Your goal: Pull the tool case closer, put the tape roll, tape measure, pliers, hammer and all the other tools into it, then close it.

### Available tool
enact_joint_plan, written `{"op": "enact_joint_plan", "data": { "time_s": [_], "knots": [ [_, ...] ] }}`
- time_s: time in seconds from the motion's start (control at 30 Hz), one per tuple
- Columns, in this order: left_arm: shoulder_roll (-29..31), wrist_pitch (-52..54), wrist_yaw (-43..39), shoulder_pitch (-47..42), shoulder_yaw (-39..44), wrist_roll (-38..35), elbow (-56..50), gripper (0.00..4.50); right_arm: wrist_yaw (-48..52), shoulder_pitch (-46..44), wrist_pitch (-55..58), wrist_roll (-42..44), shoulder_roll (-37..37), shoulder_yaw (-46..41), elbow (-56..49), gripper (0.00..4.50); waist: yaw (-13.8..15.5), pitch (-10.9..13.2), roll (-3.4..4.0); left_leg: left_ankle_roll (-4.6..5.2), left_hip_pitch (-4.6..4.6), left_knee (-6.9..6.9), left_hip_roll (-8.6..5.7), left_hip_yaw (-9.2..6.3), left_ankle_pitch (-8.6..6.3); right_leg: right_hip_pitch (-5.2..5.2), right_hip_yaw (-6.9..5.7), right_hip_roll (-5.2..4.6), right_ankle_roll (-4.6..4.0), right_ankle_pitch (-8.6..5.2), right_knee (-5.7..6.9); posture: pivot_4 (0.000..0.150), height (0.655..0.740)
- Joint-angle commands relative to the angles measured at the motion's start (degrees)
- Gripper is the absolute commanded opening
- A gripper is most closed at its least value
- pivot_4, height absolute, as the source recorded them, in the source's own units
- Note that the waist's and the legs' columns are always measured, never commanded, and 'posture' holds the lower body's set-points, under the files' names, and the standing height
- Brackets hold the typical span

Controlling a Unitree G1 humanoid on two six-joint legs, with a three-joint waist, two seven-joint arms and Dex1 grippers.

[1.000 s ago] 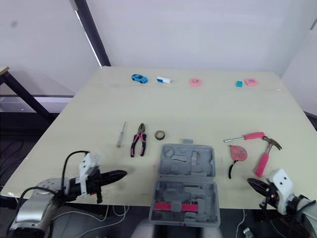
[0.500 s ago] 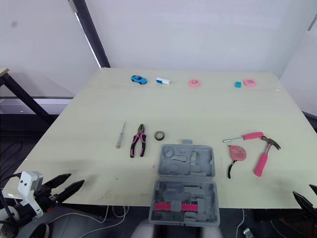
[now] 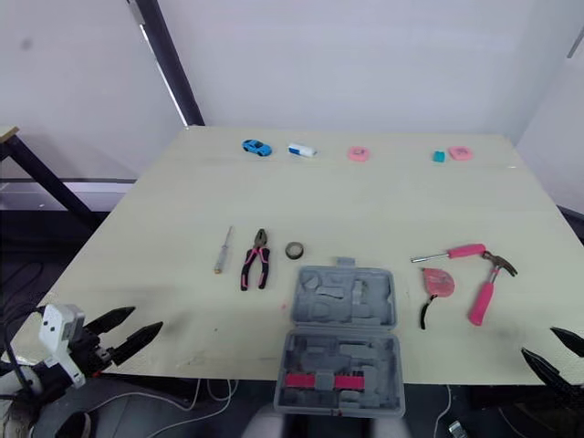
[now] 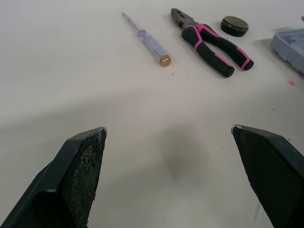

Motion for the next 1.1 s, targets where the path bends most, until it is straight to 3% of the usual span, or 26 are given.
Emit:
{"op": "enact_joint_plan", "data": {
  "time_s": [0.03, 0.27, 0.43, 0.53, 0.8, 1.1],
  "knots": [
    [2.39, -0.02, 0.06, -2.55, -2.06, 1.15, -4.05, 4.5, 0.38, -0.17, 2.52, 2.59, 0.28, 0.79, -7.32, 4.48, 0.1, 0.0, 0.0, 0.0, -0.01, 0.0, 0.0, -0.01, 0.0, 0.0, 0.04, -0.02, 0.0, 0.0, 0.0, 0.15, 0.74],
    [7.7, 4.94, 0.0, -13.24, -12.79, 6.23, -10.33, 4.5, 1.4, -2.44, 6.26, 4.11, 0.84, 5.66, -16.43, 4.48, 0.37, 0.01, 0.01, 0.0, -0.08, -0.07, -0.01, -0.04, 0.0, 0.01, 0.09, -0.09, -0.03, 0.01, -0.05, 0.15, 0.74],
    [13.51, 7.69, -4.55, -22.14, -23.74, 11.99, -13.61, 4.5, 0.65, -5.66, 8.92, 4.68, 0.95, 9.28, -20.6, 4.48, 0.29, 0.05, 0.05, 0.0, -0.1, -0.07, -0.03, -0.01, 0.0, 0.0, 0.07, -0.07, -0.04, 0.03, -0.06, 0.15, 0.74],
    [15.67, 9.52, -10.54, -34.47, -32.93, 16.92, -11.43, 4.5, 0.7, -8.34, 10.64, 5.3, 0.9, 11.75, -22.83, 4.48, 0.37, 0.09, 0.06, 0.0, -0.13, -0.17, -0.07, -0.02, 0.0, -0.03, -0.15, 0.28, -0.04, 0.02, -0.12, 0.15, 0.74],
    [8.66, 5.12, -20.35, -64.29, -54.17, 35.42, 4.57, 4.5, 2.32, -13.71, 9.66, 4.66, 1.75, 14.15, -21.16, 4.48, 1.21, 0.21, 0.06, 0.02, -0.35, 0.08, -0.36, 0.01, 0.01, -0.03, -0.1, 0.74, 0.32, 0.09, -0.11, 0.15, 0.74],
    [-3.07, -4.66, -23.36, -81.22, -65.61, 48.98, 26.2, 4.5, 2.57, -17.34, 10.59, 5.59, 1.72, 15.6, -21.81, 4.48, 1.08, 0.26, 0.01, 0.02, -0.99, 0.25, -0.33, -0.12, 0.02, -0.54, -0.21, 0.87, 0.34, 0.1, -0.03, 0.15, 0.74]
  ]
}}
